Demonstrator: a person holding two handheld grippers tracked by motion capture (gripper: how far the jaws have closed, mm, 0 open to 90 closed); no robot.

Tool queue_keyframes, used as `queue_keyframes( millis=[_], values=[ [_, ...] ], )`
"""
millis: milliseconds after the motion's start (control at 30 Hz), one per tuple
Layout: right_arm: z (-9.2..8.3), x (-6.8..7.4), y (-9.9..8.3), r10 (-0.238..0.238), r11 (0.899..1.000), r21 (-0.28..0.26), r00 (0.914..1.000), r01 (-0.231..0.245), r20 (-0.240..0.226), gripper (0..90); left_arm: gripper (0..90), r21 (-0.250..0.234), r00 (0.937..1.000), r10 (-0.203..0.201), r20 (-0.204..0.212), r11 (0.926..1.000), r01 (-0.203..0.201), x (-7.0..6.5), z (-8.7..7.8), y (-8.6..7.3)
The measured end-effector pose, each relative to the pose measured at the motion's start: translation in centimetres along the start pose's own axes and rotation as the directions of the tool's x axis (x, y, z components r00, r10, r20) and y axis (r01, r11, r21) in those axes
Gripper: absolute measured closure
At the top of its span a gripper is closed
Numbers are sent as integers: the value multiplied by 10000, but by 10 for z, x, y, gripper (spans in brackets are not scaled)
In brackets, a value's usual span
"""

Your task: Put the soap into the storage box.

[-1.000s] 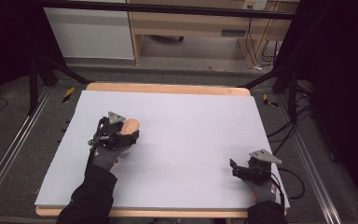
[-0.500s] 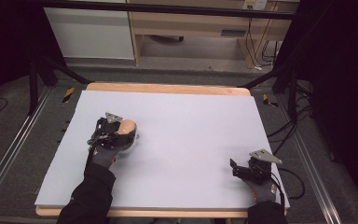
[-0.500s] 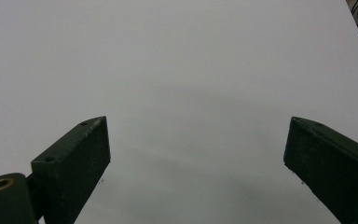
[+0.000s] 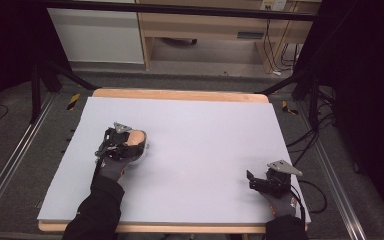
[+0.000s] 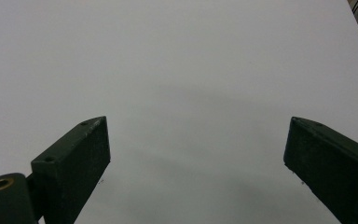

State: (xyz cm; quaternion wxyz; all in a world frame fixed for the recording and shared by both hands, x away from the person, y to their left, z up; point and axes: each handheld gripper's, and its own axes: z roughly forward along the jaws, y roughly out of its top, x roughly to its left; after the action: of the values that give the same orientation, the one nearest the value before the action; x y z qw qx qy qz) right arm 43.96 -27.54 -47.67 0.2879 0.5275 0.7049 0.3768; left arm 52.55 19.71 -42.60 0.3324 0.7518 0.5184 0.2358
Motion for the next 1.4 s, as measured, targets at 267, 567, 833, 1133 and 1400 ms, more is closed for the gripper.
queue_keyframes(
  millis=[267,567,833,1133,1400],
  values=[
    [0,0,0,5,10000,8,10000,-5,-7,72,318,81,10000,-19,-50,10000,19,1,2,-2],
    [0,0,0,-4,10000,19,10000,4,-12,72,318,70,10000,-84,-25,9999,84,2,2,-4],
    [0,0,0,4,10000,-1,10000,-4,-31,72,313,-27,9997,-141,184,9999,141,1,3,-6],
    [-1,0,0,20,10000,-29,10000,-20,-21,72,300,-88,10000,8,-19,10000,-8,-1,3,-6],
    [0,0,0,35,10000,-13,10000,-35,-15,72,301,-122,10000,-29,61,9999,30,1,2,-7]
  ],
)
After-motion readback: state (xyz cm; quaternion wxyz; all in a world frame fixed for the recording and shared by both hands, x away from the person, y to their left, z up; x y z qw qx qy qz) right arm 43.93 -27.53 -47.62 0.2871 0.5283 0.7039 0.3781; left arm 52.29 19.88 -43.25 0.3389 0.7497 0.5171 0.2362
